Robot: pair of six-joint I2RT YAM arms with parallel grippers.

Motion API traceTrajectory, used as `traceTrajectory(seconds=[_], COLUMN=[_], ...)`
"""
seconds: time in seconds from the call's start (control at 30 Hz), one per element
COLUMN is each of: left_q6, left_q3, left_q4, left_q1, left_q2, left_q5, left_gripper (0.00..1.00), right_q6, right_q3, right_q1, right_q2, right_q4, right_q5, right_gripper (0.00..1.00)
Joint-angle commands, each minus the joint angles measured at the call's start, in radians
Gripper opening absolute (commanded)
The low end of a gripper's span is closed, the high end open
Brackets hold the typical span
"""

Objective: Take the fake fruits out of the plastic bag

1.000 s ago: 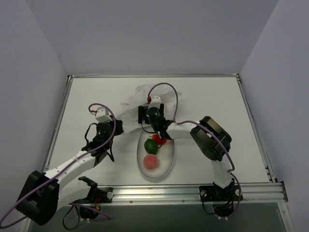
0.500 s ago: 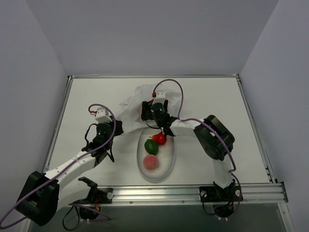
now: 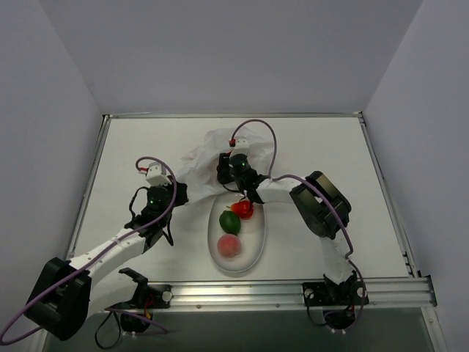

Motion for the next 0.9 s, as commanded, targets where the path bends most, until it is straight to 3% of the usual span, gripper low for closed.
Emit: traceTrajectory(seconds=[0.0, 0.4, 0.7, 0.87], left_q6=[-0.013, -0.017, -0.02, -0.017], left_q3=[0.048, 0.047, 0.05, 0.047], left_q4=[0.036, 0.036, 0.039, 0.036], left_q1=[0.008, 0.006, 0.006, 0.005], left_q2=[0.004, -0.01, -0.007, -0.021], left_q5=[0.015, 0.022, 0.036, 0.031], left_gripper=[0.02, 0.02, 0.02, 0.02], right_q6=[-0.007, 0.064, 0.078, 0.138], right_q3=[-0.036, -0.295, -0.556, -0.674], right_q1=[0.001, 0.03, 0.173, 0.211], right_q2=[-0.148, -0.45, -0.847, -0.987], right_q4=[0.063, 0.075, -0.147, -0.278], right_q5=[-0.011, -0.07, 0.102, 0.153], right_gripper=[0.31, 0.28, 0.29, 0.29])
